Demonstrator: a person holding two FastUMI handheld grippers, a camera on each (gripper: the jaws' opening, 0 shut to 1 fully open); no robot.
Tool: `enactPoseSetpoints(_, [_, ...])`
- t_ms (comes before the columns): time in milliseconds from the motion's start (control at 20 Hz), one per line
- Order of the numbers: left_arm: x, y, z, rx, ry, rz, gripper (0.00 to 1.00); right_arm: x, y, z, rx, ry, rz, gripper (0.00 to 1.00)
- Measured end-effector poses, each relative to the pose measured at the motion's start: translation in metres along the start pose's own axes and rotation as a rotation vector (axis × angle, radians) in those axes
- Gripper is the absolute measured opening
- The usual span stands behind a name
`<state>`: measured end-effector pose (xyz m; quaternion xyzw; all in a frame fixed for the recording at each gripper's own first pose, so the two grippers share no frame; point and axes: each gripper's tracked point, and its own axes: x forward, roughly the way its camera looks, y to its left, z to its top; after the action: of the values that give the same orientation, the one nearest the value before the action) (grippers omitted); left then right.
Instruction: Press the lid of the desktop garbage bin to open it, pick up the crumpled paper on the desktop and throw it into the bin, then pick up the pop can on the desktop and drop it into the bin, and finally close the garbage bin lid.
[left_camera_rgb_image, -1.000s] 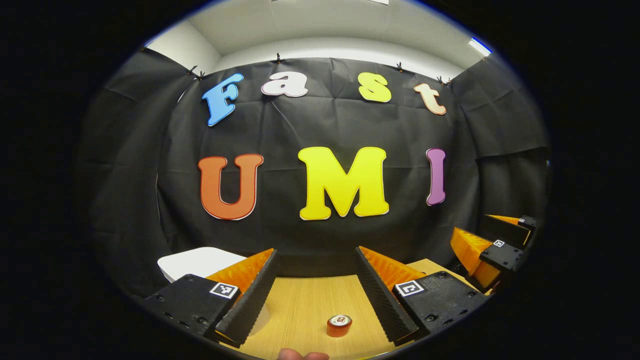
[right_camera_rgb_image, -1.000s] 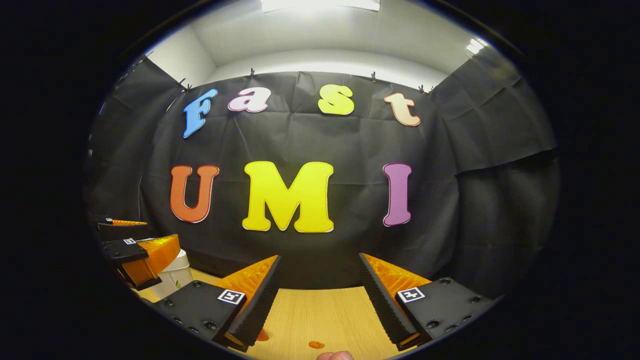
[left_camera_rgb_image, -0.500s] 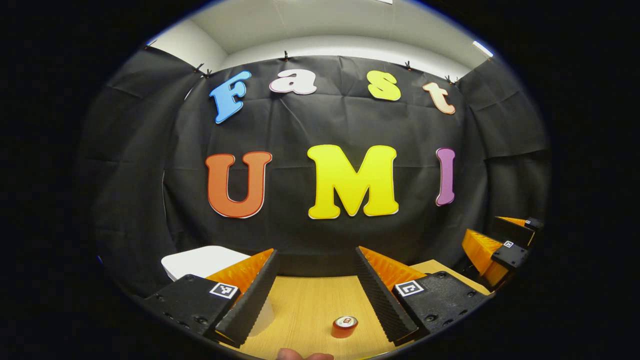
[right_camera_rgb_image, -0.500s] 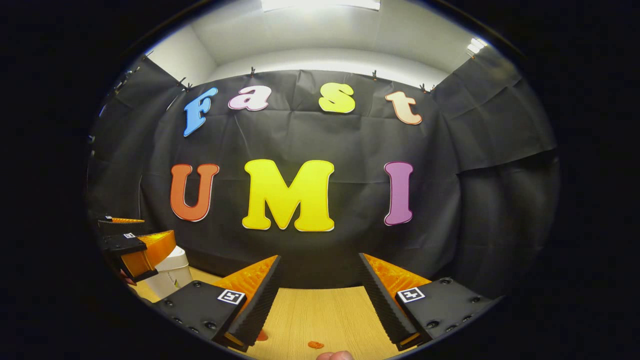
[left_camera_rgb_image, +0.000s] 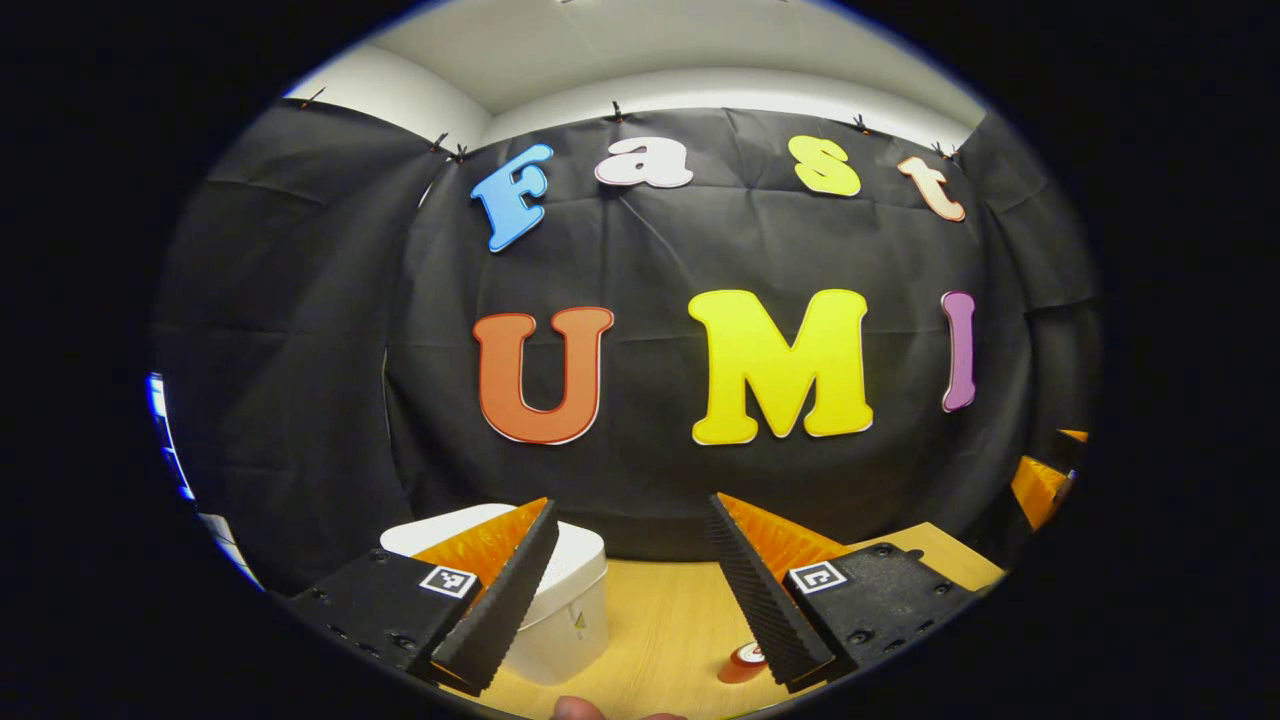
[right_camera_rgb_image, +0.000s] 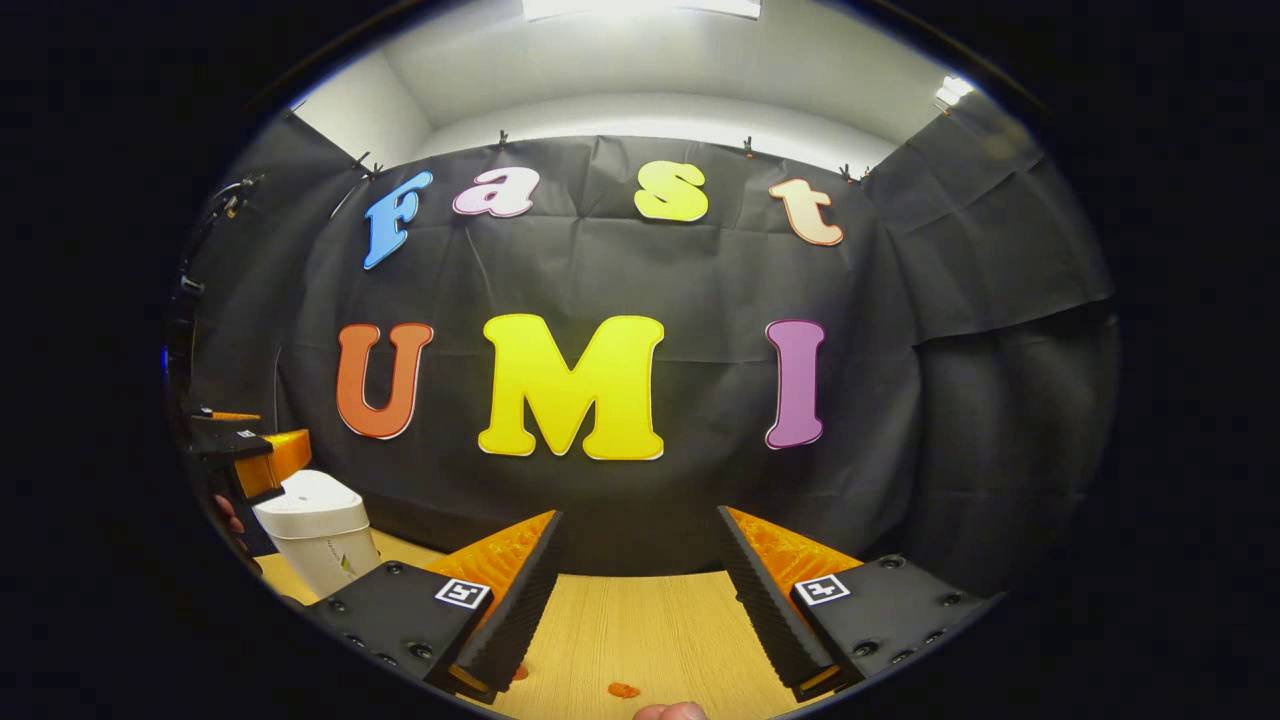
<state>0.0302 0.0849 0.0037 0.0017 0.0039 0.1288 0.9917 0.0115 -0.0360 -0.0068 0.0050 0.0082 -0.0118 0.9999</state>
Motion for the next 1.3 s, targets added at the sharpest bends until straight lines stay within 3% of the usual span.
enactPoseSetpoints(450, [0.043,0.062,-0.011,0.005,0.05,0.149,0.75,0.01,-0.006,-0.004,0.0,0.021,0.001,0.94])
enactPoseSetpoints(550, [0.053,0.07,-0.02,-0.01,0.079,0.16,0.69,0.012,-0.008,-0.003,0.0,0.023,-0.003,0.94])
enactPoseSetpoints(650, [0.061,0.075,-0.031,-0.016,0.103,0.168,0.69,0.015,-0.007,-0.002,-0.014,0.022,-0.002,0.94])
enactPoseSetpoints(700, [0.066,0.077,-0.038,-0.014,0.117,0.171,0.61,0.016,-0.007,-0.002,-0.022,0.023,-0.001,0.94])
enactPoseSetpoints(1050, [0.083,0.089,-0.08,-0.036,0.22,0.202,0.36,0.02,-0.01,-0.006,-0.043,0.04,-0.017,0.94])
enactPoseSetpoints(1300, [0.086,0.089,-0.112,-0.053,0.318,0.22,0.3,0.021,-0.012,-0.015,-0.052,0.066,-0.026,0.94])
